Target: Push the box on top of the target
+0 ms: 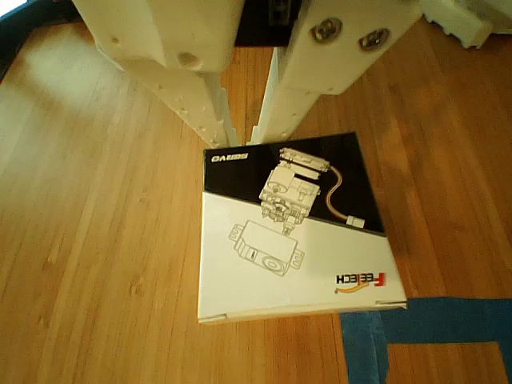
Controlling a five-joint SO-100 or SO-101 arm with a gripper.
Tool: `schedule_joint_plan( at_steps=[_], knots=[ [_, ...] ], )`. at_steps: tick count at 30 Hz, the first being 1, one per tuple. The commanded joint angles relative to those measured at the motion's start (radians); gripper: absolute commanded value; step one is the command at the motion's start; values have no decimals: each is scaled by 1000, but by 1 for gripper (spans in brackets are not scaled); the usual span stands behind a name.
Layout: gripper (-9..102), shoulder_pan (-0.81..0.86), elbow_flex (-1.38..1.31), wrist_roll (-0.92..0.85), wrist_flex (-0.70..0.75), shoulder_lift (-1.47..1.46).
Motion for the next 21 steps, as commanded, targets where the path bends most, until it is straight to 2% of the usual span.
schedule_joint_plan(
  at_steps=[1,9,21],
  knots=[
    [0,-23,-17,25,35,67],
    [0,-100,25,114,9,106],
    [0,-118,46,121,-63,83]
  ],
)
